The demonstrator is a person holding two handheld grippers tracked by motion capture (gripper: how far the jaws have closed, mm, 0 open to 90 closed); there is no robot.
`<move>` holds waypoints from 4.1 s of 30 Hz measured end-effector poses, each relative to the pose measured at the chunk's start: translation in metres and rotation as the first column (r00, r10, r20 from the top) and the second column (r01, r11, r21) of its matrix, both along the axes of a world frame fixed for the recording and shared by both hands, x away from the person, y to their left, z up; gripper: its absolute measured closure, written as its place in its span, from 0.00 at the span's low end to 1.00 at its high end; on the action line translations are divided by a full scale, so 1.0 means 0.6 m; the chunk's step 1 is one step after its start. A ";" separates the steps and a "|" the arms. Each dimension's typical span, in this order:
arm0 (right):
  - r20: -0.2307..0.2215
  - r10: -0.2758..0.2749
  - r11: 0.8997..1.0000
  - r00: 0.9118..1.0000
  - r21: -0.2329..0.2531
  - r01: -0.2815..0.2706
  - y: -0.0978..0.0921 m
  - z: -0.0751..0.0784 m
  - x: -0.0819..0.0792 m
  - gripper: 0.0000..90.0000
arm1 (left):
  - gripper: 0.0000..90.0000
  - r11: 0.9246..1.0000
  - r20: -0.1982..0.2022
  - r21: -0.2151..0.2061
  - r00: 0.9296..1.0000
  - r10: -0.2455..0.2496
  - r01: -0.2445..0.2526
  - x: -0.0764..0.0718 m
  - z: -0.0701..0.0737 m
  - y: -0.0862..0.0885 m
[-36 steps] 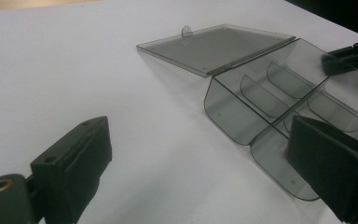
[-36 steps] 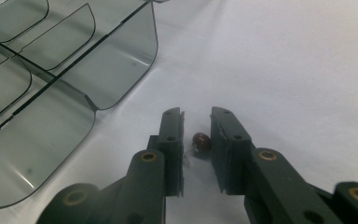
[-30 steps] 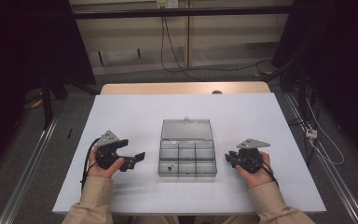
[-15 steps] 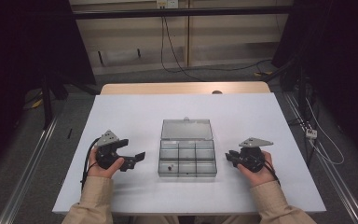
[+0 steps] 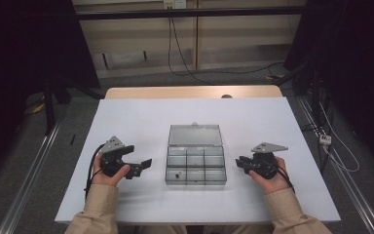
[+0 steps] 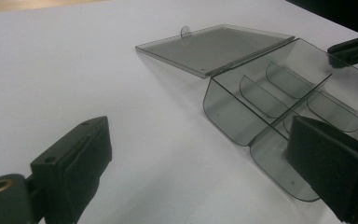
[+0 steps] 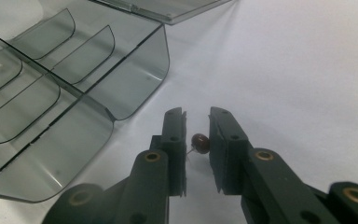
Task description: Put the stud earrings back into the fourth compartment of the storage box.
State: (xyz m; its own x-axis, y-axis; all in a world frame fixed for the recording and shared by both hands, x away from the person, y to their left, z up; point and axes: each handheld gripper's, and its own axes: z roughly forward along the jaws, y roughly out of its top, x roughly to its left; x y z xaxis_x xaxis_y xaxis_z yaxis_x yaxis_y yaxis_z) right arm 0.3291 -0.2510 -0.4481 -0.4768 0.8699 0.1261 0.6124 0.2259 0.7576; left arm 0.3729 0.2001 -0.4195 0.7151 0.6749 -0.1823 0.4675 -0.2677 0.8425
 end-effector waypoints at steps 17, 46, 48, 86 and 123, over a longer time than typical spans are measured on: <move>0.021 0.045 0.999 0.999 0.013 -0.046 0.006 0.024 0.001 0.85 | 0.07 1.000 -0.003 -0.002 1.000 -0.010 0.010 0.001 -0.002 -0.002; 0.042 0.076 0.996 0.996 0.043 -0.078 0.010 0.059 0.001 0.85 | 0.07 1.000 -0.010 -0.004 1.000 -0.014 0.014 0.009 -0.004 -0.009; 0.046 0.081 0.996 0.996 0.043 -0.083 0.011 0.063 0.001 0.85 | 0.07 1.000 -0.009 -0.008 1.000 -0.013 0.013 0.010 -0.003 -0.009; 0.077 0.235 0.969 0.969 0.057 -0.239 0.110 0.095 0.028 0.85 | 0.07 1.000 -0.014 0.000 1.000 -0.022 0.022 0.007 -0.004 -0.012; 0.064 0.339 0.938 0.938 0.055 -0.343 0.190 0.079 0.034 0.85 | 0.07 1.000 -0.014 0.004 1.000 -0.013 0.013 -0.001 -0.003 -0.002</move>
State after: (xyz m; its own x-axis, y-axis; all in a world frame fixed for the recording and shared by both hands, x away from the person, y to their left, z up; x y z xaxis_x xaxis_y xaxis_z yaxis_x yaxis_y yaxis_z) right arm 0.3498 -0.1373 -0.4007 -0.7511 0.6445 0.1429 0.4657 0.3638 0.8067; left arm 0.3723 0.1989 -0.4214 0.7211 0.6663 -0.1900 0.4758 -0.2769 0.8349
